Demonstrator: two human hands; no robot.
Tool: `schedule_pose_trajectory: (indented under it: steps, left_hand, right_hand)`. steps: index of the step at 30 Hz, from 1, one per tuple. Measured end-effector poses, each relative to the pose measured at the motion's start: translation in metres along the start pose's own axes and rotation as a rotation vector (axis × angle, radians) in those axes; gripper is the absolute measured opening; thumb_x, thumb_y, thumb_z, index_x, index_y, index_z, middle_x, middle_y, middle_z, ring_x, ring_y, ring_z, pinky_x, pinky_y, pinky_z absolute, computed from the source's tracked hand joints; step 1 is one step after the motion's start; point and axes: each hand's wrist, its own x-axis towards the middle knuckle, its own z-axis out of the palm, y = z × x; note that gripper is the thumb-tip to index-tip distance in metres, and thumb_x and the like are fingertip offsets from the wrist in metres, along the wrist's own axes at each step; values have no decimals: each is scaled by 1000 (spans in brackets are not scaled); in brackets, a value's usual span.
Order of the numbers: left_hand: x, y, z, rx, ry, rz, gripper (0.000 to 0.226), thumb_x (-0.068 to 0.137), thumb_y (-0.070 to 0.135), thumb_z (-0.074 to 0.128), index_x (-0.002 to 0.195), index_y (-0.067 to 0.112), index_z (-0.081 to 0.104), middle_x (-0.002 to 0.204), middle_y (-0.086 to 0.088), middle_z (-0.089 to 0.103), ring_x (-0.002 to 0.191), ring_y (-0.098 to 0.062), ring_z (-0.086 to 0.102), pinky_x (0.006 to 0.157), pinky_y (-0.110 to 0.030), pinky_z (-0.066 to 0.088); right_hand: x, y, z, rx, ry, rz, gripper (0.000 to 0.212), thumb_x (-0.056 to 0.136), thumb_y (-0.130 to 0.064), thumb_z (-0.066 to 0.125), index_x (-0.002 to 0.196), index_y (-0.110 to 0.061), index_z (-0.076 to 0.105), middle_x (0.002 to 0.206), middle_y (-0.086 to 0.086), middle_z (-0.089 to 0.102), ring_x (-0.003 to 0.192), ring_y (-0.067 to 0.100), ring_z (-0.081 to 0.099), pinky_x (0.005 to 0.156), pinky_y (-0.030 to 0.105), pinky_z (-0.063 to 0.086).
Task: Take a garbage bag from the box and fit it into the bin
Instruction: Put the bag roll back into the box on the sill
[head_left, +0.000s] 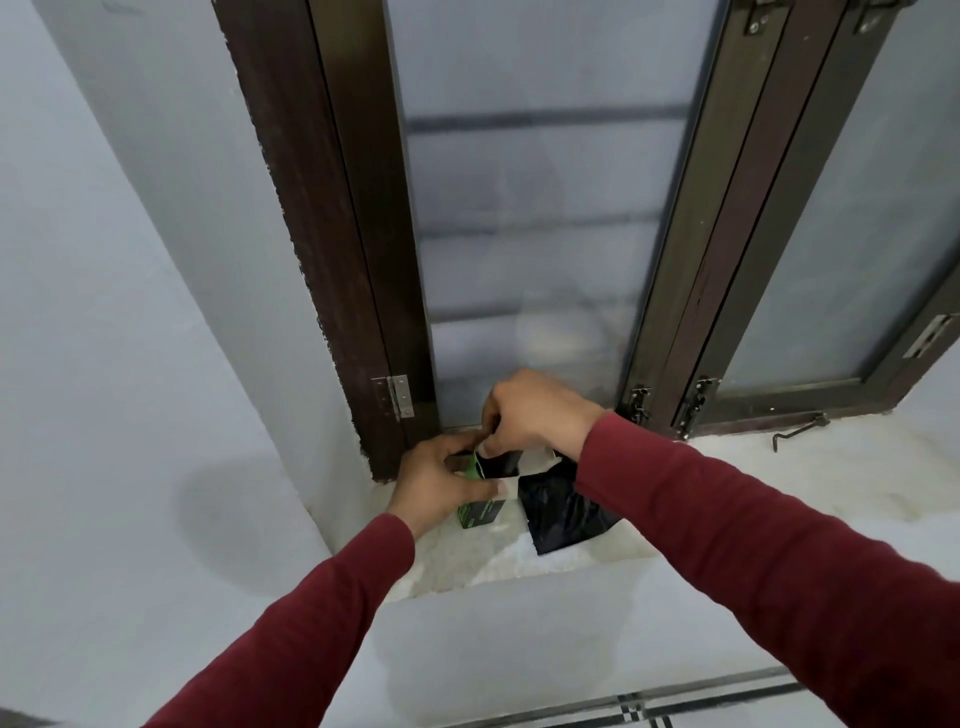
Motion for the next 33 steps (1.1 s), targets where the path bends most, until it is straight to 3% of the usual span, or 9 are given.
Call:
schedule_pose_trajectory:
  steps: [5, 9, 12, 14, 18, 23, 26, 30, 33]
  left_hand:
    - [-4, -4, -3, -16, 33, -7, 79, 60, 25, 101, 131, 34, 67, 120, 23, 66, 103, 11, 64, 81, -3, 52]
    - [-9, -8, -5, -6, 0, -9, 100, 52, 34, 103, 141, 35, 58, 136, 18, 60, 120, -3, 61, 90, -17, 51]
    - [-13, -7, -3, 0, 9, 29, 99, 54, 34, 102, 138, 40, 50, 130, 23, 59, 114, 0, 62, 86, -18, 54]
    - [-13, -6, -1, -69, 45, 26, 84, 68, 30, 97, 138, 38, 52, 124, 19, 64, 111, -2, 66, 83, -21, 59]
    - [-8, -5, 5, -72, 133, -11, 22, 87, 18, 83, 107, 19, 77, 118, 5, 71, 109, -14, 69, 94, -47, 60]
    - [-7, -5, 9, -74, 162, -60, 13, 90, 14, 77, 101, 18, 73, 111, 4, 73, 104, -13, 69, 95, -47, 60]
    - [-8, -7, 7, -97, 138, -57, 19, 89, 12, 77, 105, 21, 70, 111, 4, 73, 106, -15, 70, 95, -49, 59]
    - [-10, -10, 3, -67, 53, -22, 42, 78, 13, 87, 112, 25, 66, 115, 8, 73, 111, -8, 67, 99, -36, 57]
    - [-8, -14, 3, -56, 42, -7, 58, 72, 8, 91, 117, 23, 59, 118, 5, 70, 114, -9, 65, 100, -33, 55]
  right_hand:
    - [6, 19, 17, 330, 33, 100, 27, 89, -44, 72, 110, -28, 80, 101, -3, 80, 79, 13, 74, 80, 28, 60]
    - [5, 43, 34, 459, 204, 275, 44, 87, -37, 74, 130, -30, 68, 125, -4, 70, 110, 18, 68, 82, 22, 47]
    - [2, 48, 52, 859, 11, 394, 49, 86, -32, 77, 131, -36, 60, 103, -9, 68, 76, 13, 70, 56, 23, 53]
    - [-1, 48, 60, 1238, -105, 426, 31, 89, -22, 75, 119, -28, 71, 88, -3, 75, 55, 10, 68, 50, 22, 53]
    - [-8, 47, 62, 1469, -98, 349, 17, 88, -23, 81, 105, -18, 80, 106, 8, 78, 67, 16, 74, 50, 21, 55]
    - [-7, 43, 60, 1473, -142, 292, 8, 90, -16, 78, 97, -15, 80, 94, 5, 76, 73, 16, 74, 64, 23, 63]
    - [-4, 35, 60, 1395, -132, 262, 7, 89, -15, 80, 95, -15, 79, 77, 1, 74, 64, 9, 71, 59, 20, 60]
    - [6, 21, 57, 1145, -13, 333, 22, 77, -19, 90, 93, -8, 80, 64, 0, 72, 50, 8, 64, 52, 20, 56]
    - [14, 10, 54, 879, 88, 327, 20, 67, -23, 93, 82, -16, 82, 58, -8, 70, 55, 8, 67, 58, 25, 60]
